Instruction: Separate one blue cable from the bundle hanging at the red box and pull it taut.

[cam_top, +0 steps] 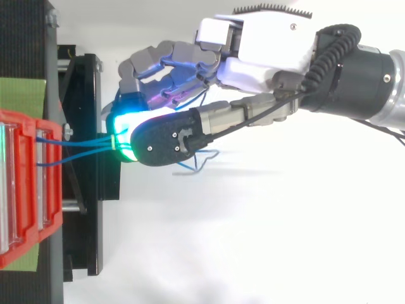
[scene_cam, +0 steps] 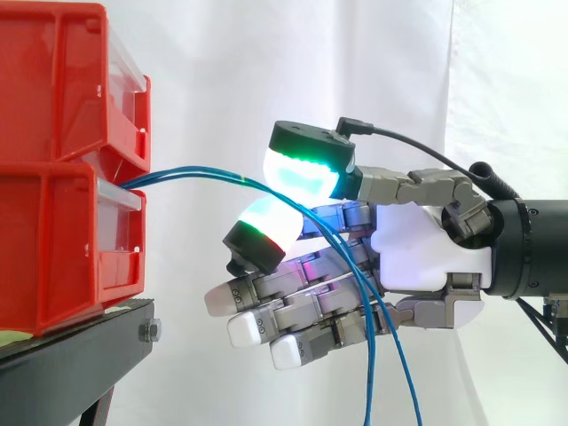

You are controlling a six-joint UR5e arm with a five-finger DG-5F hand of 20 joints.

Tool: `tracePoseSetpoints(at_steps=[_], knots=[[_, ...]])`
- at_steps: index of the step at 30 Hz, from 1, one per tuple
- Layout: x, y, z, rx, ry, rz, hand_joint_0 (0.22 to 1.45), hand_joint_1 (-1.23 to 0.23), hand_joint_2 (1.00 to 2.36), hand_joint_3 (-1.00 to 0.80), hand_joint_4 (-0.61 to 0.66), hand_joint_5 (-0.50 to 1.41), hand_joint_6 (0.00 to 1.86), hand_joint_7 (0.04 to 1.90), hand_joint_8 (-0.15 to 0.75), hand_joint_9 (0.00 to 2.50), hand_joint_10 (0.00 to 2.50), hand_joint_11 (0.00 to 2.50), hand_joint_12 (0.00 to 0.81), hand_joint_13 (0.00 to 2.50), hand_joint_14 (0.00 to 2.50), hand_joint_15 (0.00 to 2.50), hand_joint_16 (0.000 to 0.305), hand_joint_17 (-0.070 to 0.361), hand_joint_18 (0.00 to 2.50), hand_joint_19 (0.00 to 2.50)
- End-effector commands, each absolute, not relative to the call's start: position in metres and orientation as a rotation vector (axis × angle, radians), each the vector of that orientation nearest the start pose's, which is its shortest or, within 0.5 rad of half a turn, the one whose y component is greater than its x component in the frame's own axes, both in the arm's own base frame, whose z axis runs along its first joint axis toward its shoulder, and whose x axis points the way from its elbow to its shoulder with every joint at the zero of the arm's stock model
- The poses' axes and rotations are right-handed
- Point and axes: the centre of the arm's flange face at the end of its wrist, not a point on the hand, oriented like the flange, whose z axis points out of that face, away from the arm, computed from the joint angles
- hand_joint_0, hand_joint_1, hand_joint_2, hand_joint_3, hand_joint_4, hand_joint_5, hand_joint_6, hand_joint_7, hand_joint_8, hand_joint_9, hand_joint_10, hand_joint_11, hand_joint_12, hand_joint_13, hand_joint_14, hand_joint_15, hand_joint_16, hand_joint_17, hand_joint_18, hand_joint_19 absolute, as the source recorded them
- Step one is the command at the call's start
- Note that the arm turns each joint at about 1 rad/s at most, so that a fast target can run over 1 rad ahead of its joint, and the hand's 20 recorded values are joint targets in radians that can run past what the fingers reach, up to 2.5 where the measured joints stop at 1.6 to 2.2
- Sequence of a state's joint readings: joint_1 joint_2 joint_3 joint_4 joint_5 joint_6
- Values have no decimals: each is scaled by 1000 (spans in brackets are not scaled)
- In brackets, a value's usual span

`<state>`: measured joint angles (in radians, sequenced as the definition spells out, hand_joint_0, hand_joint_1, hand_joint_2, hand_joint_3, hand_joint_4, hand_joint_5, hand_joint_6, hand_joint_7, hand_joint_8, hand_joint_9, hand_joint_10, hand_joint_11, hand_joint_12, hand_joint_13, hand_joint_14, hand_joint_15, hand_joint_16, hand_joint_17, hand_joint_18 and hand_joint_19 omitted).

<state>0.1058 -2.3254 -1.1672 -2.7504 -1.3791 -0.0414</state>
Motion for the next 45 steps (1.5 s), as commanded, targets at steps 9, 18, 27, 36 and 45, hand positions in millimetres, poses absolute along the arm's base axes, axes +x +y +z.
tracePoseSetpoints(at_steps=[9,18,27,36,45], knots=[[773,-71,241,1195,1135,1137,582,-624,1000,-500,188,-168,792,1099,359,744,6,170,330,755,11,259,40,91,579,540],[773,-71,241,1195,1136,1138,652,-785,1038,40,91,-231,926,1277,346,661,7,205,323,724,11,256,40,91,570,517],[773,-71,242,1192,1136,1139,640,-884,1000,-500,151,-198,907,1204,341,726,9,257,312,761,11,288,38,86,575,523],[773,-71,242,1192,1137,1141,437,-791,1000,-500,194,-169,896,1140,396,800,8,251,366,819,10,275,47,105,678,508],[773,-71,242,1191,1137,1138,604,-686,1011,-388,161,-173,862,1236,364,792,8,236,328,792,12,291,39,87,625,556]])
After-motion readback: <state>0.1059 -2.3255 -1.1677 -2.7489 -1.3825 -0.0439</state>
